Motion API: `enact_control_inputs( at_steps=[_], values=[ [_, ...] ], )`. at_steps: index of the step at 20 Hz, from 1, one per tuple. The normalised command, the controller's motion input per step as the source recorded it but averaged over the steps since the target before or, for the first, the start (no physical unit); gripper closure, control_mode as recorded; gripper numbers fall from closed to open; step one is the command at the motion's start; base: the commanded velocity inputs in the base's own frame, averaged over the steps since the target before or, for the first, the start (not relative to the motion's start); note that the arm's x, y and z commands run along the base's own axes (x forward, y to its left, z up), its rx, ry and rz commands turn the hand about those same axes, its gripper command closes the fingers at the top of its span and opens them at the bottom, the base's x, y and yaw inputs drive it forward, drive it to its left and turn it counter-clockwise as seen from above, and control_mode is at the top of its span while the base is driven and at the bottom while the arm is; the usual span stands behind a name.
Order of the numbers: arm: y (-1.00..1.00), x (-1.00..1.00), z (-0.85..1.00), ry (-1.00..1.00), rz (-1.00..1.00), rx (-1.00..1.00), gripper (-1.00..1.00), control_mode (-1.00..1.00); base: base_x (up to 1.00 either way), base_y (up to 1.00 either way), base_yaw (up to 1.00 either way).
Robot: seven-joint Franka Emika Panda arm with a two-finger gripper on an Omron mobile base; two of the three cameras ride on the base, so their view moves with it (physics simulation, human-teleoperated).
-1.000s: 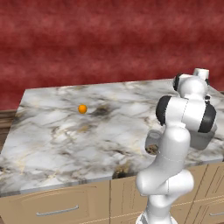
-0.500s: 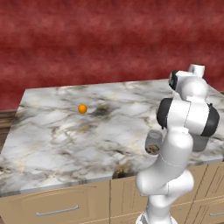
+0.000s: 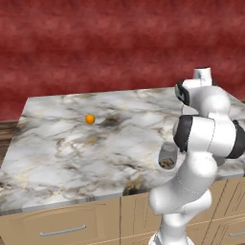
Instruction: Pick the jar and jar from the dining table and place them in the open cabinet. Close the cabinet after placing the objects.
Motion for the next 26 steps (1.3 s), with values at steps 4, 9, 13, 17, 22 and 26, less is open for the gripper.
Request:
enact_control_inputs(
  at_steps=[4, 9, 13, 17, 22, 26],
  values=[
    [0.13, -0.15, -0.1, -0.02, -0.1, -0.24, -1.0, -1.0, 0.0, 0.0, 0.0],
    [0.0, -0.19, -0.19, -0.09, -0.11, -0.02, -1.0, -1.0, 0.0, 0.0, 0.0],
    [-0.01, 0.0, -0.12, -0.04, -0.04, -0.1, -1.0, -1.0, 0.0, 0.0, 0.0],
    [0.0, 0.0, -0.07, 0.0, -0.05, -0.26, -1.0, -1.0, 0.0, 0.0, 0.0],
    [0.0, 0.0, -0.43, -0.02, -0.03, -0.23, -1.0, -1.0, 0.0, 0.0, 0.0],
    [0.0, 0.08, -0.38, -0.06, 0.0, -0.11, -1.0, -1.0, 0.0, 0.0, 0.0]
  ],
)
